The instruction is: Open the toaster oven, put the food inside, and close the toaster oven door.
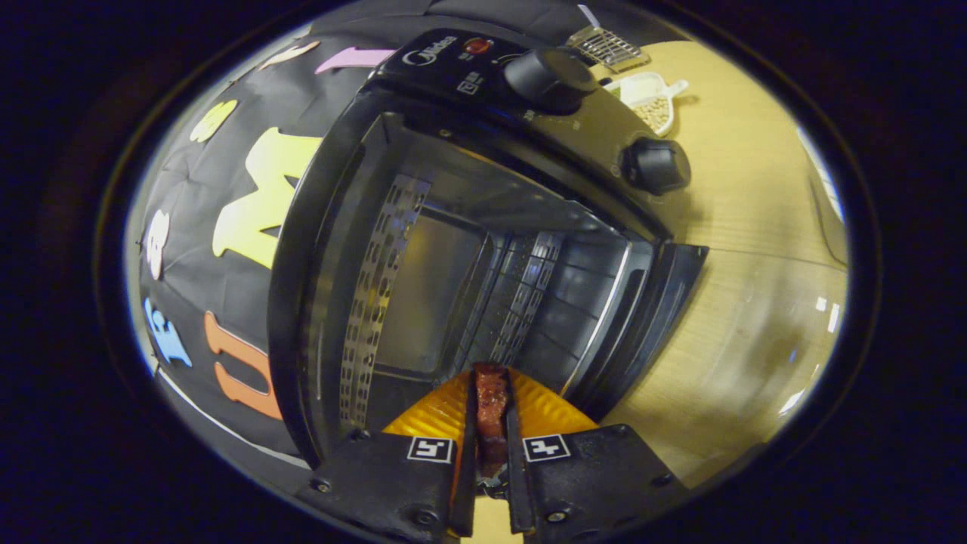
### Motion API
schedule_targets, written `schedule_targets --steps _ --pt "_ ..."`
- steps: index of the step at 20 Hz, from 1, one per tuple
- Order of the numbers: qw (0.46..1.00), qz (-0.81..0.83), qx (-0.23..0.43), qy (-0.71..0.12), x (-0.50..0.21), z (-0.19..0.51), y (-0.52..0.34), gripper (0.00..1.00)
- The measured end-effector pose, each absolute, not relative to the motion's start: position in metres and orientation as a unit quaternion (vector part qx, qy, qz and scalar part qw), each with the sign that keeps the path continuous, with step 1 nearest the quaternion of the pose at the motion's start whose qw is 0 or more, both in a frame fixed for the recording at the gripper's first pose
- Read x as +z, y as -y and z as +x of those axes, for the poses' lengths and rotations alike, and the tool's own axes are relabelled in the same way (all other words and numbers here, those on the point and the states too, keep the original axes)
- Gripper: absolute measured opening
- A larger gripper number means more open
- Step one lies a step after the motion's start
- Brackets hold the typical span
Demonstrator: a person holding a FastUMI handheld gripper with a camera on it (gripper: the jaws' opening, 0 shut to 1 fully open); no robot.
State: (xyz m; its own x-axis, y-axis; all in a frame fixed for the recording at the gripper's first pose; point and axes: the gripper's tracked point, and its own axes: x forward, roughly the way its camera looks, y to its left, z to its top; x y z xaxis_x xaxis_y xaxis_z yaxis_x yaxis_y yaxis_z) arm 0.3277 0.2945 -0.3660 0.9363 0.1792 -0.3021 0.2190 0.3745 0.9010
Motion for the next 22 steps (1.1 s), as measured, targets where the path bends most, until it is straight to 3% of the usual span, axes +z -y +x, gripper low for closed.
schedule_targets --steps 3,9,14,16,22 --pt "0.849 0.496 -0.025 -0.183 -0.367 0.324 -0.294 0.25" --pt "0.922 0.333 -0.030 -0.196 -0.374 0.332 -0.281 0.43" --pt "0.955 0.233 -0.027 -0.183 -0.355 0.322 -0.267 0.88" --pt "0.958 0.212 -0.014 -0.191 -0.352 0.312 -0.269 0.97" --pt "0.967 0.146 0.023 -0.209 -0.327 0.264 -0.263 0.97"
